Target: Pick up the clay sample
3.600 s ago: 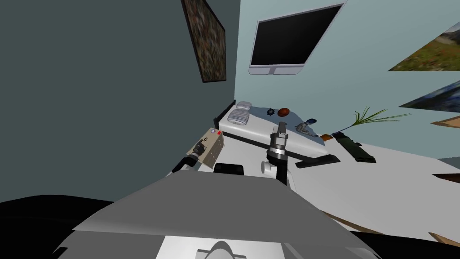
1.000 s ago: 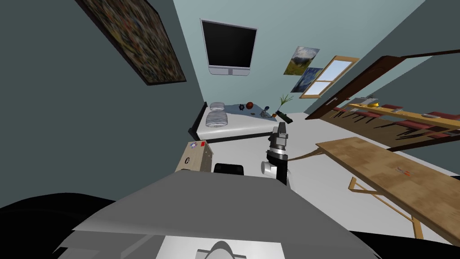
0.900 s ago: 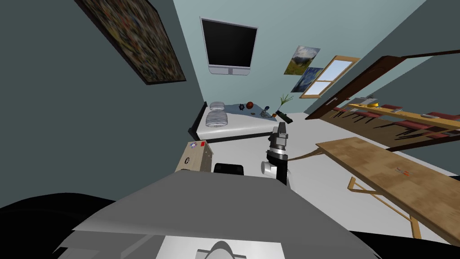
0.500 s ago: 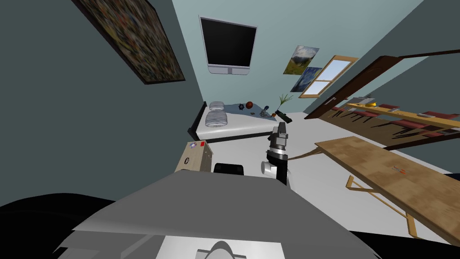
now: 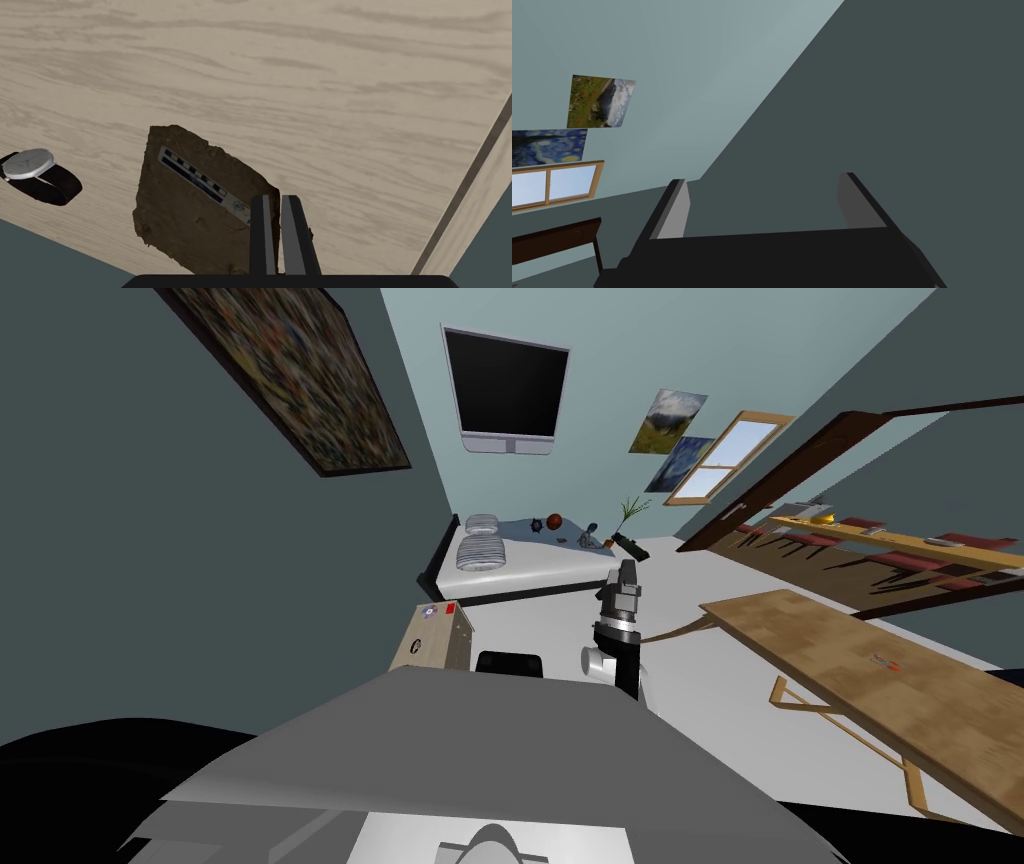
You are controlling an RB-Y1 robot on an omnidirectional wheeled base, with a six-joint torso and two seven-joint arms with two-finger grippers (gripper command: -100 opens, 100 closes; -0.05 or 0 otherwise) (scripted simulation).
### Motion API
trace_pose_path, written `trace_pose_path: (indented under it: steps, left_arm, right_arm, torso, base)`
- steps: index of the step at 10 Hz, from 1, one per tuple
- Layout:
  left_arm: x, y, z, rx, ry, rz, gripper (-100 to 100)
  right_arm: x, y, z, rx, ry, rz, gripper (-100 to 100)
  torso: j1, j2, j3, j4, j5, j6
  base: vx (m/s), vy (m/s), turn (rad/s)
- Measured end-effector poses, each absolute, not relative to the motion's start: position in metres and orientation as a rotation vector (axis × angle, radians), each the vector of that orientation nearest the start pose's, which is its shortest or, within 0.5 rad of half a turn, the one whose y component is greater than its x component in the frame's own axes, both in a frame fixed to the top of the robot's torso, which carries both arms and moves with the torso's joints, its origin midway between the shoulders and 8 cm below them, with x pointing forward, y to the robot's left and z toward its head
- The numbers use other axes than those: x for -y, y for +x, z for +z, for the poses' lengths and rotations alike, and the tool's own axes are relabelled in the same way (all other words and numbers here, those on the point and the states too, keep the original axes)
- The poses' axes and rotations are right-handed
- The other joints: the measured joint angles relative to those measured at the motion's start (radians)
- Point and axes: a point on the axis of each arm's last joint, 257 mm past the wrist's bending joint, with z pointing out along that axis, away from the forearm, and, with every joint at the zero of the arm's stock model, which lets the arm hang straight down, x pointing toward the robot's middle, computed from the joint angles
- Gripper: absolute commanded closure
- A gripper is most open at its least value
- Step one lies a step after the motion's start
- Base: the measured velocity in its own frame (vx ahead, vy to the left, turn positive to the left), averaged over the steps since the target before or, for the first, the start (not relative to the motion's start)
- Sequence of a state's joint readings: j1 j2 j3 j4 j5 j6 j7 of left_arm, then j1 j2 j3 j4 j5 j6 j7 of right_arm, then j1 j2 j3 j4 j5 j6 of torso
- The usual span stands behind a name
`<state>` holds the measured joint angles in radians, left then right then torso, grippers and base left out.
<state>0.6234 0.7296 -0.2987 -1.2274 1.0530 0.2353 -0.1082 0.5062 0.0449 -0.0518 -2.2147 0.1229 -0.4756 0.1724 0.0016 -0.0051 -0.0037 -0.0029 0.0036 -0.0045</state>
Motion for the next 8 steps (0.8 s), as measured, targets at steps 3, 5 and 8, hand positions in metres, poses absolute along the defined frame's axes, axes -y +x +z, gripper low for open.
trace_pose_path:
  steps: [3, 5, 8]
  left_arm:
    - [-0.467, 0.050, -0.576, -1.660, -2.370, -0.298, 0]
    - [-0.470, 0.046, -0.572, -1.663, -2.375, -0.294, 100]
    - [-0.478, 0.039, -0.562, -1.671, -2.381, -0.282, 0]
  right_arm:
    - [0.293, 0.358, -0.013, -0.756, 0.613, 0.990, 0]
    - [0.293, 0.358, -0.013, -0.756, 0.613, 0.990, 0]
    - [0.293, 0.358, -0.013, -0.756, 0.613, 0.990, 0]
  torso:
    - [0.002, 0.000, 0.001, 0.001, 0.001, 0.000]
    - [0.003, 0.001, 0.000, 0.000, 0.000, 0.000]
    - [0.002, 0.000, 0.001, 0.001, 0.001, 0.000]
  base:
    - [0.000, 0.000, 0.000]
    - [0.009, 0.004, 0.036]
    - [0.003, 0.000, 0.009]
